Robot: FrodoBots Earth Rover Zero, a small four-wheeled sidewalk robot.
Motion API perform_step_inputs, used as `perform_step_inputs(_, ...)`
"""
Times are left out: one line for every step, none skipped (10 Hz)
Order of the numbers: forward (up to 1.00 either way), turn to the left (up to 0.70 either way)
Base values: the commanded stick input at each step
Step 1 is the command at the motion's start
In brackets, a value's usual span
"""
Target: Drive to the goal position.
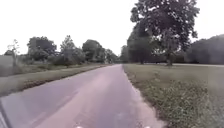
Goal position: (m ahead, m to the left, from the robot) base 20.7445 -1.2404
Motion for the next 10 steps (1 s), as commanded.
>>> perform_step_inputs(0.7, 0.0)
perform_step_inputs(0.7, 0.0)
perform_step_inputs(0.7, 0.0)
perform_step_inputs(0.7, 0.0)
perform_step_inputs(0.7, 0.0)
perform_step_inputs(0.7, 0.0)
perform_step_inputs(0.7, 0.0)
perform_step_inputs(0.7, 0.0)
perform_step_inputs(0.7, 0.0)
perform_step_inputs(0.7, 0.0)
